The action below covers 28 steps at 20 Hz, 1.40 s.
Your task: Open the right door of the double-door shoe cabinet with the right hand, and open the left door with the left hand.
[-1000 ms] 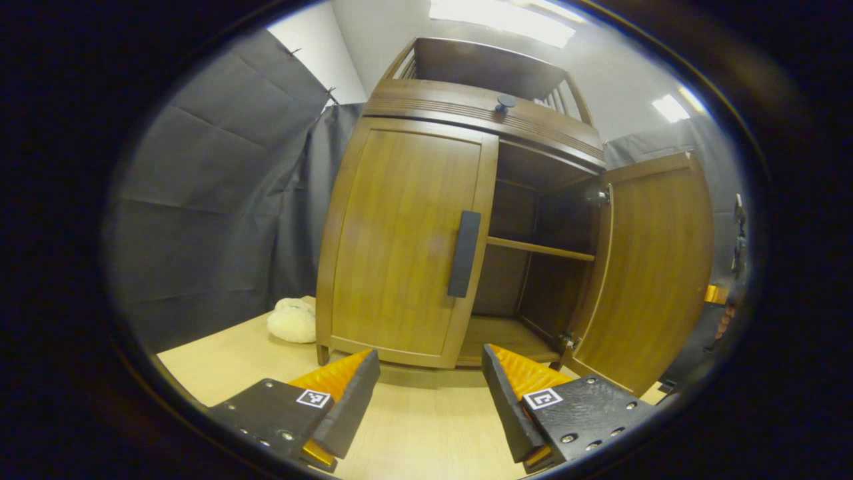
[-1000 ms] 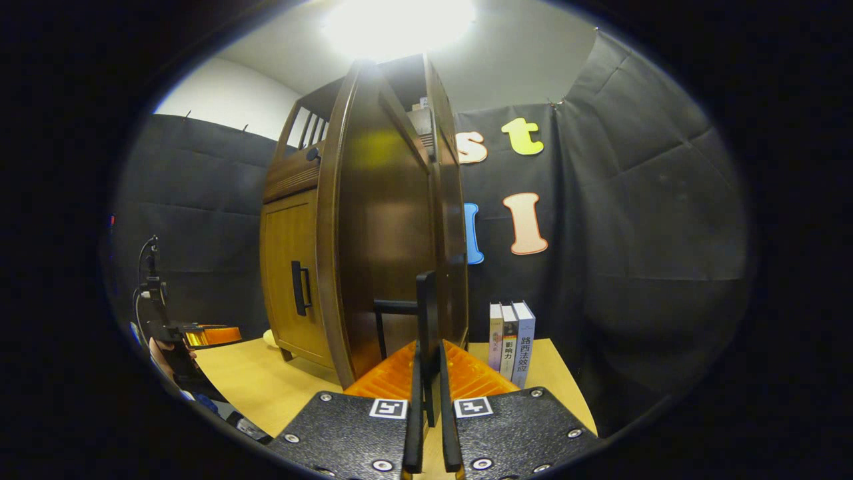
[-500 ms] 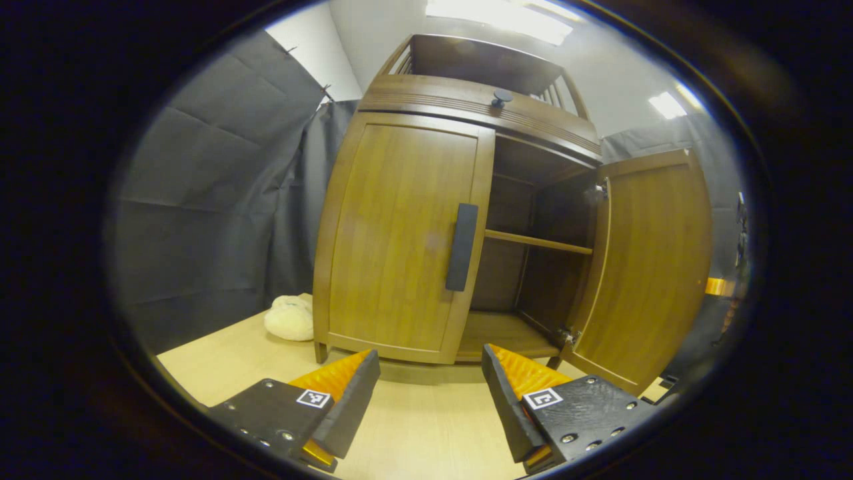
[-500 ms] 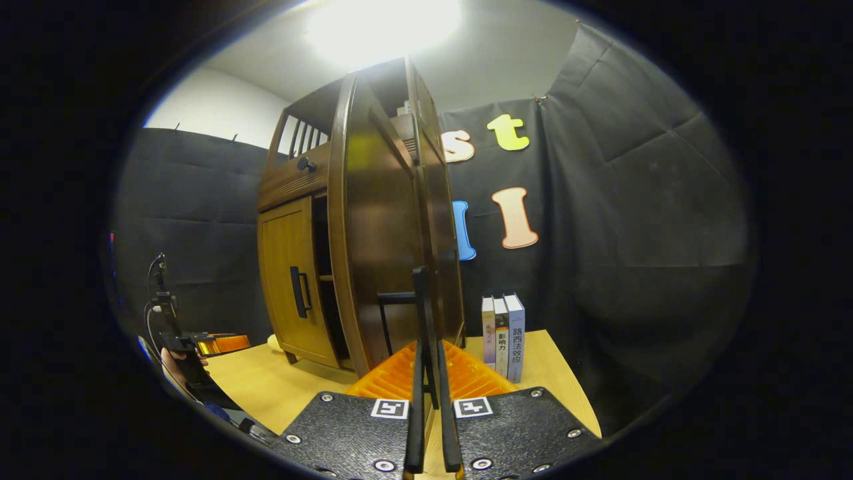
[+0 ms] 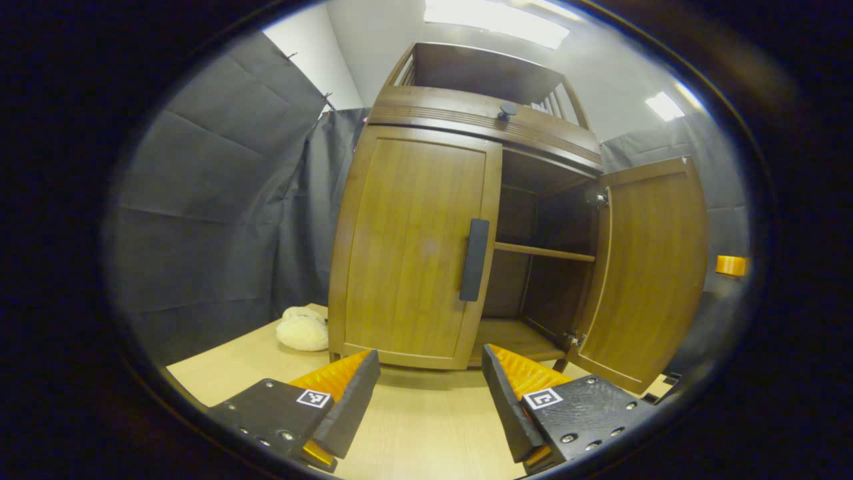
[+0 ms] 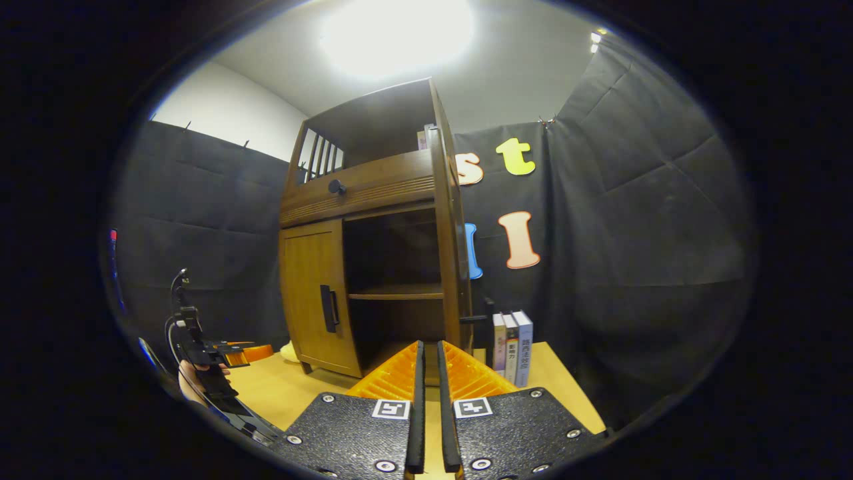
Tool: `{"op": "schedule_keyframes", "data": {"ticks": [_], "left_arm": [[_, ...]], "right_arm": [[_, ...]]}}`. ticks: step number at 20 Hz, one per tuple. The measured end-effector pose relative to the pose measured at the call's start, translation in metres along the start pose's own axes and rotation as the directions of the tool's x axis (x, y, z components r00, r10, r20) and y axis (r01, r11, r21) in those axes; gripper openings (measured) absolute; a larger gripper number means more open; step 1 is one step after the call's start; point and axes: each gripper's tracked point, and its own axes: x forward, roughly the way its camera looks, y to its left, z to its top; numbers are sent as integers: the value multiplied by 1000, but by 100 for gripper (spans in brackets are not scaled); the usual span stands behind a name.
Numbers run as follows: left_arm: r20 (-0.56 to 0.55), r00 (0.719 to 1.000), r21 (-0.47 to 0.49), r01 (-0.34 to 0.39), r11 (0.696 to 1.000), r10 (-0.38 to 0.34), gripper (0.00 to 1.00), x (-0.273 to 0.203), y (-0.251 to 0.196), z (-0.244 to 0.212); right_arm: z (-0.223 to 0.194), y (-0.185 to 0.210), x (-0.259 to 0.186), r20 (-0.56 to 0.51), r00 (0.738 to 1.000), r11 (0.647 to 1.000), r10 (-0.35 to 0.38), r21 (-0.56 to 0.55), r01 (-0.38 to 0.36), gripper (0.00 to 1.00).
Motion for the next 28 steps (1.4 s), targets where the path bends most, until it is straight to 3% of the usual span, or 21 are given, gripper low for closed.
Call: {"op": "schedule_keyframes", "data": {"ticks": [2,4,5,6,9,10,17,21,25,28], "left_arm": [[33,999,44,1,999,-2,88,0,0,5],[56,998,80,-18,997,13,88,-2,2,11],[61,998,90,-24,996,18,88,-2,2,15],[67,998,93,-20,996,14,89,-2,1,17],[97,995,101,-11,995,1,88,0,-1,27],[96,995,99,-18,995,9,88,-1,-1,26],[165,983,136,56,989,-79,89,5,-34,32],[171,982,124,64,990,-84,89,30,-35,43],[158,985,181,37,983,-66,88,43,-35,44],[104,994,173,24,985,-42,89,43,-29,32]], "right_arm": [[-4,27,9,-16,998,998,60,2,-60,10],[-9,41,22,-45,997,997,59,-39,-61,24],[-11,45,28,-50,997,996,51,-67,-54,37],[-13,54,34,-52,997,995,48,-85,-52,42],[-20,75,52,-53,998,993,45,-107,-50,87],[-25,75,53,-55,998,994,31,-106,-37,92],[-47,81,66,-55,998,992,18,-127,-25,94],[-61,75,74,-62,998,994,22,-105,-28,94],[-69,68,82,-63,998,992,15,-128,-23,94],[-70,71,80,-65,998,992,22,-122,-30,94]]}}
